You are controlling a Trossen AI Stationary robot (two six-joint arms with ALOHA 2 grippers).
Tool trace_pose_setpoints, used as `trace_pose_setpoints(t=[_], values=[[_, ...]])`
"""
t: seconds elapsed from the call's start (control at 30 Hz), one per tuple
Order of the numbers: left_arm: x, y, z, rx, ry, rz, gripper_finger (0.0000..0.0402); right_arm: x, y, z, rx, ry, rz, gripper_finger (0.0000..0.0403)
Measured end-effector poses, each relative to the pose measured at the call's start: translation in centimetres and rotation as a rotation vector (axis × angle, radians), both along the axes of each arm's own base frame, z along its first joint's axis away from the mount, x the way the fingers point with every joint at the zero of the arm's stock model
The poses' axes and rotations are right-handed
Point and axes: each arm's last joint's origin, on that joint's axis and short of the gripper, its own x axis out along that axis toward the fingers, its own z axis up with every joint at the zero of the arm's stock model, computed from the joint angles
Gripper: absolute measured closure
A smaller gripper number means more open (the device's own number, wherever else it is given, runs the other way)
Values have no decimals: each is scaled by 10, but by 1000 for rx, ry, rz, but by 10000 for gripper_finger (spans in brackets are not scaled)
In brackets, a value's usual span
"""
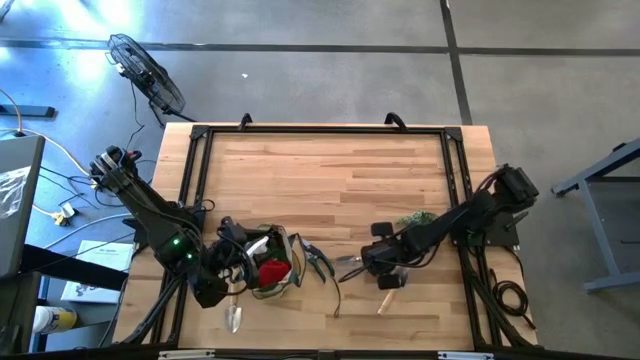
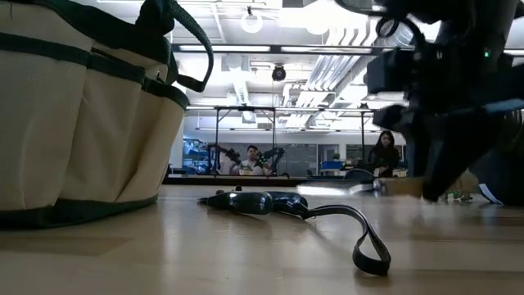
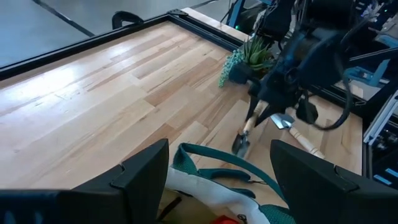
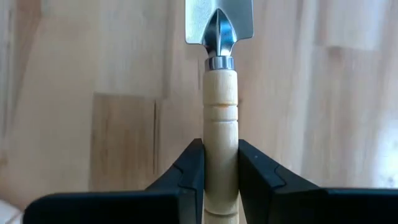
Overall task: Pick & Place Garden tools in Gardening bag
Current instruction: Put the middle brown trowel into the brown gardening bag
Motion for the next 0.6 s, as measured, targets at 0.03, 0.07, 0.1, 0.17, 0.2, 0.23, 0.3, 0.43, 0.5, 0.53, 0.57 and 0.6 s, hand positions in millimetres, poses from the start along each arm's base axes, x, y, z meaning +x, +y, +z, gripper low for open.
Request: trace_pose_setpoints(t=[0.03, 0.07, 0.1, 0.17, 0.2, 0.23, 0.3, 0.43, 0.5, 0.53, 0.57, 0.6], values=[[0, 0, 0, 2, 1, -1, 130, -1, 1, 4, 1, -15, -1, 350], [0, 0, 0, 8, 3, -3, 130, -3, 3, 8, 5, -32, 0, 350], [0, 0, 0, 19, 8, -8, 130, -5, 4, 13, 6, -49, 0, 350], [0, 0, 0, 39, 16, -19, 130, -9, 6, 25, 10, -93, 4, 350], [0, 0, 0, 49, 20, -23, 130, -11, 7, 32, 12, -125, 4, 350], [0, 0, 0, 62, 25, -28, 130, -13, 7, 38, 10, -155, 3, 350], [0, 0, 1, 85, 28, -32, 130, -17, 8, 51, 7, -214, 2, 350], [1, 0, 1, 122, 22, -25, 130, -21, 9, 78, 36, -375, 31, 350], [3, -2, -1, 129, 22, -21, 130, -22, 12, 91, 45, -479, 64, 350], [4, -3, -3, 134, 24, -19, 130, -21, 15, 98, 48, -536, 83, 350], [6, -5, -5, 142, 28, -18, 130, -20, 17, 105, 56, -601, 109, 350], [7, -6, -8, 152, 35, -17, 130, -19, 20, 112, 64, -663, 139, 350]])
